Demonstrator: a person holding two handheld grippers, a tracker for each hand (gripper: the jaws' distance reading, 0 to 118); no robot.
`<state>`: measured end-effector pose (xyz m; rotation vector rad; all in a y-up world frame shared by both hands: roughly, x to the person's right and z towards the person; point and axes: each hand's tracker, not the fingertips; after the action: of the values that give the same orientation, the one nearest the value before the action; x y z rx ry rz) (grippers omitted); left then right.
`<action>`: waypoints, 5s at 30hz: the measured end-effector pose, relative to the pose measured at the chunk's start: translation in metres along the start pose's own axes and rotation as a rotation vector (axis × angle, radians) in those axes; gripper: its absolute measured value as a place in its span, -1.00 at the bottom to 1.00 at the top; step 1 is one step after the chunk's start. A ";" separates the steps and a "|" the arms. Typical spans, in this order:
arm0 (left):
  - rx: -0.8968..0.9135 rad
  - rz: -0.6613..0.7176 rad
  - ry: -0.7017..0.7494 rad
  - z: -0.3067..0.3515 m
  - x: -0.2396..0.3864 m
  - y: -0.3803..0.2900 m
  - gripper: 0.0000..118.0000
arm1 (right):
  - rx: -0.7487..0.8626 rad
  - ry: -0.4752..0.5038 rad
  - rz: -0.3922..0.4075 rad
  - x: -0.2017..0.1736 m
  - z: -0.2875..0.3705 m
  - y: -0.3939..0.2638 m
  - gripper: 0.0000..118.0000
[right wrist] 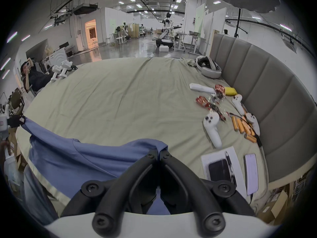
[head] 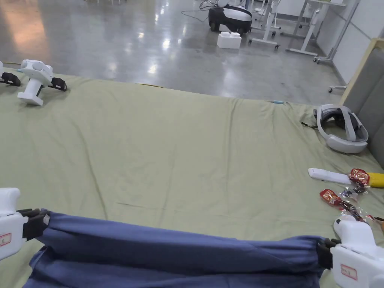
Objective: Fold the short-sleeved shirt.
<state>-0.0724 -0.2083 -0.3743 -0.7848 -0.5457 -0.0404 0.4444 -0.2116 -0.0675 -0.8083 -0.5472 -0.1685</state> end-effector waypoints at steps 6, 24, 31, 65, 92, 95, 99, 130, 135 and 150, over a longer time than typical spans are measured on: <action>-0.055 0.031 -0.022 0.008 -0.036 -0.046 -0.90 | -0.108 -0.050 0.019 -0.003 0.015 -0.065 -0.93; -0.245 -0.027 0.109 -0.019 -0.024 -0.109 -0.03 | -0.259 -0.147 0.123 -0.023 -0.027 -0.129 -0.06; -0.004 -0.042 0.101 -0.008 -0.002 -0.065 0.07 | -0.048 -0.095 0.039 -0.041 0.015 -0.076 0.33; 0.365 -0.040 0.060 0.049 0.038 0.022 -0.97 | 0.737 -0.016 0.011 -0.192 0.064 0.048 -0.87; -0.336 0.481 -0.477 -0.033 -0.121 -0.079 0.29 | 0.464 0.010 0.053 -0.199 0.009 0.017 -0.87; -0.336 0.628 -0.562 -0.057 -0.129 -0.086 0.29 | 0.453 0.009 0.043 -0.198 0.009 0.015 -0.87; -0.336 0.677 -0.631 -0.082 -0.140 -0.099 0.27 | 0.433 0.020 0.031 -0.198 0.003 0.012 -0.87; -0.285 0.373 -0.067 0.045 -0.126 -0.010 -0.79 | 0.422 0.058 0.000 -0.176 -0.002 0.009 -0.87; -0.265 0.358 -0.132 0.060 -0.075 -0.004 -0.78 | 0.413 0.078 -0.018 -0.176 -0.004 0.006 -0.87; -0.456 0.227 -0.317 -0.039 0.111 -0.034 -0.79 | 0.393 0.066 -0.071 -0.155 0.003 -0.010 -0.87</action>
<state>0.0332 -0.2410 -0.3207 -1.3076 -0.7566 0.1783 0.3077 -0.2259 -0.1407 -0.4001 -0.5261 -0.1462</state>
